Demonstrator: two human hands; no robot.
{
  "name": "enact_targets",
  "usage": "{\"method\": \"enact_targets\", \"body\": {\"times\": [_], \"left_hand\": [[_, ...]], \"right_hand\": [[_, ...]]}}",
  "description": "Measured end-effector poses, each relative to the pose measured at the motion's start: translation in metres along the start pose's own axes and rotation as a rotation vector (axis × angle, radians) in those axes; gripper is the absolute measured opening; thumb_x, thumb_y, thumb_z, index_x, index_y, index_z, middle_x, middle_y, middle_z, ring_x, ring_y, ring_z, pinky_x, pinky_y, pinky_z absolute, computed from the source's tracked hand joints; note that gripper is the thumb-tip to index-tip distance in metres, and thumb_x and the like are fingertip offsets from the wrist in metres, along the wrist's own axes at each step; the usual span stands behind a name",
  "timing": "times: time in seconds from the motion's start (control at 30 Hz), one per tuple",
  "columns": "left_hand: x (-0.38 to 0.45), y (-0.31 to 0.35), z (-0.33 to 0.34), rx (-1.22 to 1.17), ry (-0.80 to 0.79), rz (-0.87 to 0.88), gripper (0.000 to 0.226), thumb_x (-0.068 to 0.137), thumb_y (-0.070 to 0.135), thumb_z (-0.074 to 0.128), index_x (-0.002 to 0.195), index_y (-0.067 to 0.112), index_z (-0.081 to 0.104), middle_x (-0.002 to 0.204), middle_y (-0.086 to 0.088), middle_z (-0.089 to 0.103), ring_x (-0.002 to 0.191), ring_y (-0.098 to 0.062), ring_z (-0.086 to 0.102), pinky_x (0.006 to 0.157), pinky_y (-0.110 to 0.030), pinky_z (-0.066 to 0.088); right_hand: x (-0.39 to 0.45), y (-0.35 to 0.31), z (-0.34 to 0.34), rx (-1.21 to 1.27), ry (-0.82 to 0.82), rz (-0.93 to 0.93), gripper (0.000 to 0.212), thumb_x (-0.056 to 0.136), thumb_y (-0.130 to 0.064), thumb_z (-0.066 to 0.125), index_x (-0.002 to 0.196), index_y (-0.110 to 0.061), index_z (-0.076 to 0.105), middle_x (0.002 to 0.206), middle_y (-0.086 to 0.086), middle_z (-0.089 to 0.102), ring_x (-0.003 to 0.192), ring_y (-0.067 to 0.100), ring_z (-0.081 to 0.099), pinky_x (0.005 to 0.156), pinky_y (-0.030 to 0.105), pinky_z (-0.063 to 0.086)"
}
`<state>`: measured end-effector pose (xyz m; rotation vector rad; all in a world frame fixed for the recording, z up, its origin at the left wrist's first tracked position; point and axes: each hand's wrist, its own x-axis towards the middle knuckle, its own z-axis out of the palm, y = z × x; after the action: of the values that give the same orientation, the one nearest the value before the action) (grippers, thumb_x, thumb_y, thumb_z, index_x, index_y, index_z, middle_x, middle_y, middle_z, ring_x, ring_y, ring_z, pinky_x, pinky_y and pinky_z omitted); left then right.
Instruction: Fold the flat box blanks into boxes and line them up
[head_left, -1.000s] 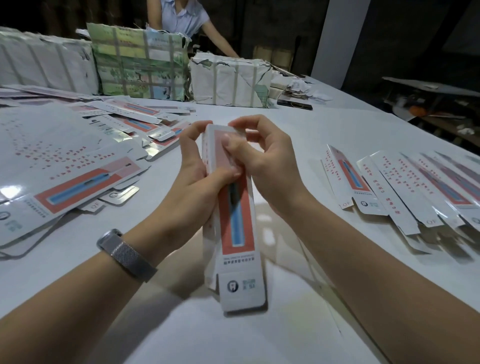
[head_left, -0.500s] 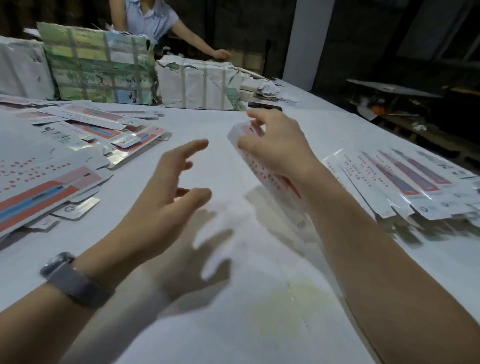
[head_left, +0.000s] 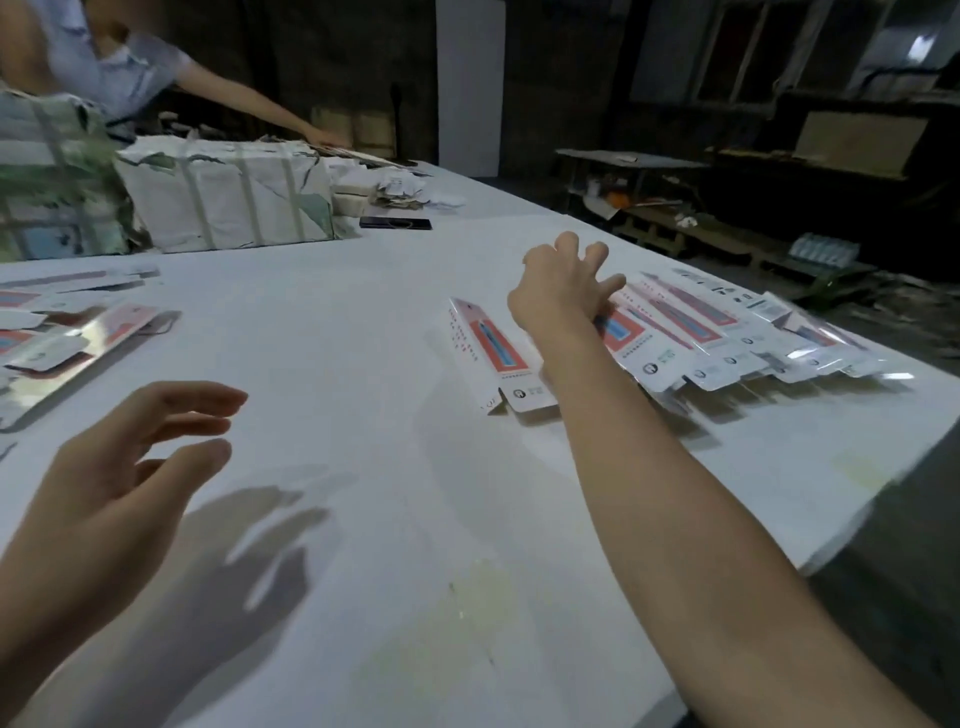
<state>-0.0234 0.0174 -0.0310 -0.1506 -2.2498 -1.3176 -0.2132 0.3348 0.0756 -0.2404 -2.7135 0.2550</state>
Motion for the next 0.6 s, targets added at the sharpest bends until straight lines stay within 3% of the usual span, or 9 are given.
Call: {"method": "enact_targets", "body": {"times": [0.07,0.17,0.23,0.27,0.4,0.5,0.6], "left_hand": [[-0.001,0.010,0.004,-0.023,-0.003,-0.016,0.042,0.078,0.036,0.060,0.119,0.030,0.068,0.119,0.009,0.071,0.108,-0.007,0.065,0.078,-0.043,0.053],[-0.003,0.037,0.008,-0.032,0.014,-0.031,0.032,0.075,0.039,0.058,0.104,0.040,0.070,0.110,0.013,0.072,0.102,-0.004,0.065,0.077,-0.031,0.054],[-0.003,0.056,0.005,0.017,0.045,-0.054,0.026,0.074,0.037,0.057,0.097,0.042,0.070,0.104,0.018,0.072,0.100,0.001,0.064,0.076,-0.016,0.051],[-0.002,0.063,0.000,0.076,0.061,-0.072,0.026,0.074,0.033,0.056,0.096,0.040,0.068,0.103,0.019,0.070,0.101,0.000,0.062,0.078,-0.017,0.050],[0.010,0.061,-0.037,0.660,0.043,-0.260,0.044,0.085,0.030,0.057,0.128,0.025,0.060,0.131,-0.006,0.055,0.130,-0.032,0.042,0.104,-0.045,0.038],[0.008,0.047,-0.072,1.045,-0.005,-0.560,0.054,0.087,0.037,0.061,0.139,0.031,0.046,0.147,-0.011,0.041,0.140,-0.036,0.026,0.107,-0.058,0.031],[0.001,0.040,-0.094,1.148,-0.132,-0.766,0.052,0.083,0.044,0.060,0.133,0.035,0.046,0.141,-0.010,0.044,0.140,-0.039,0.027,0.106,-0.062,0.030]], "right_hand": [[-0.010,-0.013,-0.002,0.043,0.067,-0.100,0.035,0.087,-0.026,0.066,0.122,-0.027,0.063,0.137,0.005,0.047,0.129,0.032,0.034,0.105,0.055,0.030],[-0.037,-0.046,-0.007,0.206,0.137,-0.333,0.023,0.090,-0.022,0.060,0.109,-0.025,0.070,0.117,0.001,0.062,0.110,0.025,0.049,0.084,0.037,0.040],[-0.067,-0.073,-0.010,0.378,0.045,-0.443,0.020,0.087,-0.023,0.057,0.099,-0.026,0.072,0.104,-0.004,0.067,0.100,0.021,0.056,0.075,0.031,0.041],[-0.085,-0.085,-0.012,0.477,-0.038,-0.484,0.018,0.085,-0.025,0.057,0.094,-0.028,0.072,0.097,-0.007,0.069,0.095,0.019,0.059,0.074,0.030,0.043],[-0.149,-0.119,-0.018,0.763,-0.332,-0.655,0.011,0.084,-0.025,0.063,0.079,-0.033,0.067,0.080,-0.012,0.069,0.078,0.011,0.063,0.078,0.030,0.053],[-0.177,-0.130,-0.017,0.895,-0.454,-0.740,0.013,0.085,-0.020,0.065,0.083,-0.030,0.073,0.076,-0.010,0.070,0.069,0.004,0.059,0.070,0.019,0.048],[-0.190,-0.134,-0.012,0.955,-0.511,-0.782,0.016,0.085,-0.016,0.064,0.084,-0.029,0.072,0.070,-0.013,0.066,0.061,0.003,0.055,0.061,0.012,0.040]]}}
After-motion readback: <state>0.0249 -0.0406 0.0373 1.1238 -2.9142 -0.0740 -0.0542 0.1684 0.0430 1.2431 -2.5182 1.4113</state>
